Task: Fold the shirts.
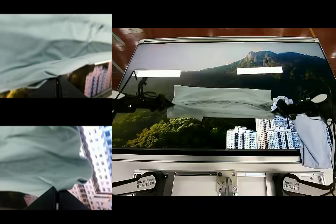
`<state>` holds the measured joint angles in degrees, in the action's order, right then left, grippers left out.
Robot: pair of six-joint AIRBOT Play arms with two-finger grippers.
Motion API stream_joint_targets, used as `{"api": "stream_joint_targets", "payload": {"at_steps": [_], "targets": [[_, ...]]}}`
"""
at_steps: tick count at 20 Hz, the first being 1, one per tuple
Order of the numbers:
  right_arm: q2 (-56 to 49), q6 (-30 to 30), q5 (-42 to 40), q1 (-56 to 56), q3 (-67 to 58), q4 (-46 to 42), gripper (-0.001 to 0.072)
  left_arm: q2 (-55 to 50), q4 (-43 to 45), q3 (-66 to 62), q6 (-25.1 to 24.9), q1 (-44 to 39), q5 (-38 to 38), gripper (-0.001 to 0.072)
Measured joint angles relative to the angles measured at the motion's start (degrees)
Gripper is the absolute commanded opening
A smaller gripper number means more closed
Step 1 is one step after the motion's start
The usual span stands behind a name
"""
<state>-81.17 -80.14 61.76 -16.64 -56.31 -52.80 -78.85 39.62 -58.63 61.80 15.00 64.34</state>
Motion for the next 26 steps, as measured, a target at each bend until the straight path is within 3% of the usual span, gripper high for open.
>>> {"api": "stream_joint_targets", "payload": {"at_steps": [10,11,12,13,14,18,26], "targets": [[-21.38,-2.82,-4.35,6.95,-26.32,-2.56,0.0067,-23.1,-0.68,-26.71,9.25,-2.51,-2.49,0.0045],[-22.58,-3.21,-5.22,7.28,-27.5,-3.13,0.0078,-24.92,-0.68,-28.22,10.19,-2.54,-2.51,0.0121],[-23.39,-3.28,-6.34,7.52,-28.37,-3.41,0.0246,-26.6,-0.68,-29.44,11.23,-2.64,-2.58,0.0247],[-23.96,-3.48,-7.37,7.65,-28.96,-3.72,0.0558,-27.93,-0.7,-30.27,11.8,-2.82,-2.69,0.041],[-24.41,-3.63,-8.04,7.67,-29.35,-4.0,0.0643,-29.11,-0.74,-30.91,12.52,-3.04,-2.69,0.05],[-25.2,-3.39,-7.06,7.43,-30.18,-4.74,0.0678,-31.23,-0.98,-32.46,13.42,-2.97,1.7,0.0518],[-28.72,-5.6,-1.42,5.79,-30.51,-2.25,0.0675,-30.47,-1.05,-35.34,13.92,-1.4,18.75,0.0515]]}}
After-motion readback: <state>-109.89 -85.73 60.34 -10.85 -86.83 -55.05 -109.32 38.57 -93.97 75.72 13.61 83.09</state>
